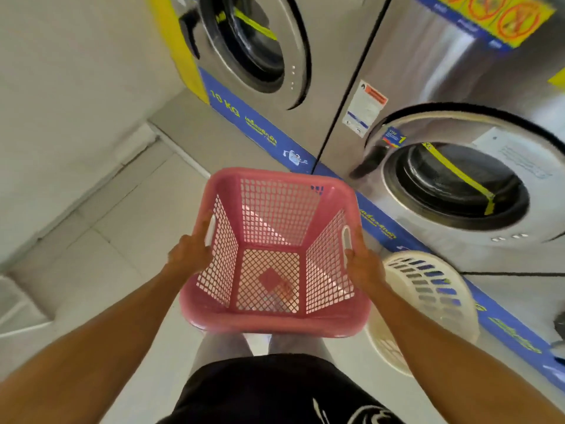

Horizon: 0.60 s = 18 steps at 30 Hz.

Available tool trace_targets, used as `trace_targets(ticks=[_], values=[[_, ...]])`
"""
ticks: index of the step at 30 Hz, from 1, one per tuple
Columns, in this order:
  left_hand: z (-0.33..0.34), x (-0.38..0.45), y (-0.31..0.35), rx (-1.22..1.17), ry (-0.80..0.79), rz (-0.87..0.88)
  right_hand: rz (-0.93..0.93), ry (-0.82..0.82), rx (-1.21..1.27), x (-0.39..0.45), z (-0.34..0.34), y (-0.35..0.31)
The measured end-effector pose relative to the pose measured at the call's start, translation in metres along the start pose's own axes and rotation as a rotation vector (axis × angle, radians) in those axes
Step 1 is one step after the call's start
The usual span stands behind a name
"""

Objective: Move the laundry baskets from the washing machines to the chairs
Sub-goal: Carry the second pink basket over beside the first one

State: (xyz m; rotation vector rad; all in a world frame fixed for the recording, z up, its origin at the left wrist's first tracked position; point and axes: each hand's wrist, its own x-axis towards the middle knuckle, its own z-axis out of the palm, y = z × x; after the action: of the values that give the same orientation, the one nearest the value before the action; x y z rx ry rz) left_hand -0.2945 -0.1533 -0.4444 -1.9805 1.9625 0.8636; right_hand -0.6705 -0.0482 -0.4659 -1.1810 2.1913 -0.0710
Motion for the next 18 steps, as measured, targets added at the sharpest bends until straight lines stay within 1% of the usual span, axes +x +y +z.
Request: trace_targets(ticks=[5,9,14,18], values=[[-0.001,-0.046,-0.055,-0.213,0.056,-0.124,-0.197,-0.103,-0.076,0.007,-0.001,-0.059],[0.010,-0.101,-0.107,-0.329,0.115,-0.255,-0.326,-0.106,-0.190,-0.005,0.014,-0.119],[0.040,-0.184,-0.168,-0.417,0.191,-0.453,-0.509,-0.144,-0.265,-0.055,0.047,-0.183],[0.067,-0.250,-0.220,-0.461,0.275,-0.555,-0.654,-0.144,-0.378,-0.108,0.080,-0.226]])
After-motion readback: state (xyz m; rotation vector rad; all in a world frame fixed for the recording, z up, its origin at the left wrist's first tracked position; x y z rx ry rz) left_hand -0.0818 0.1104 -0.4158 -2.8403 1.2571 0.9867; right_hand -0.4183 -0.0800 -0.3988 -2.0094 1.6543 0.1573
